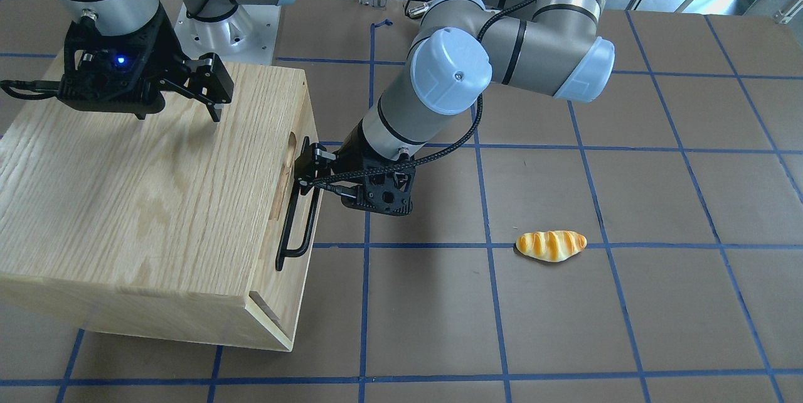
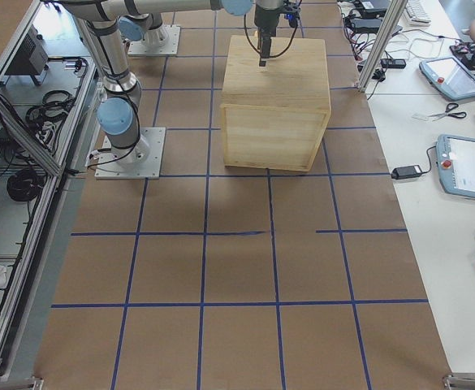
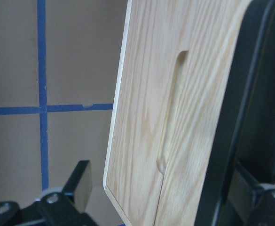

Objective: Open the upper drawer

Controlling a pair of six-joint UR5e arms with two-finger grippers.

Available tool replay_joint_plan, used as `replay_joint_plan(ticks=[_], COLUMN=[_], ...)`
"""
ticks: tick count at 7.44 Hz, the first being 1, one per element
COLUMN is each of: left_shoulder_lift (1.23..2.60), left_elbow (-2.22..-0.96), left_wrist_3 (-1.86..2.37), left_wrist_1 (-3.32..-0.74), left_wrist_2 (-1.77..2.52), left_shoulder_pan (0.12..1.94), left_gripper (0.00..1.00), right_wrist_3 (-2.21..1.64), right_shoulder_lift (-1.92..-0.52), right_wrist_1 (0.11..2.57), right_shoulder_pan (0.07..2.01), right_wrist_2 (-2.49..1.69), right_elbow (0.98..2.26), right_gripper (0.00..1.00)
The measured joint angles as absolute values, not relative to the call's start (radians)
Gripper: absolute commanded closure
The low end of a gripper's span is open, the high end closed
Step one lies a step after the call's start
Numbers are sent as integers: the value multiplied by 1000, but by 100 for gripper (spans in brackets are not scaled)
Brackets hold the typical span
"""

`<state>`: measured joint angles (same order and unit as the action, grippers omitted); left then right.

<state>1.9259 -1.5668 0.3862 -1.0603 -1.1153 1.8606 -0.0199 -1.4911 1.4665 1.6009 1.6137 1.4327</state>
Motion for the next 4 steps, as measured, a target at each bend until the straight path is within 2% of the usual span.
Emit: replay_joint_plan(ticks=[4], left_shoulder_lift=[1919], left_elbow=[-1568], left_wrist_3=[305], left_wrist_1=[-1065], left_wrist_2=[-1155], left_shoulder_pan=[1849], left_gripper=[0], right_wrist_3=[-20], right_shoulder_lift=[-1491], right_wrist_1=[1466], right_shoulder_pan=[1601], right_wrist_2=[1614], right_elbow=[1433], right_gripper=[0])
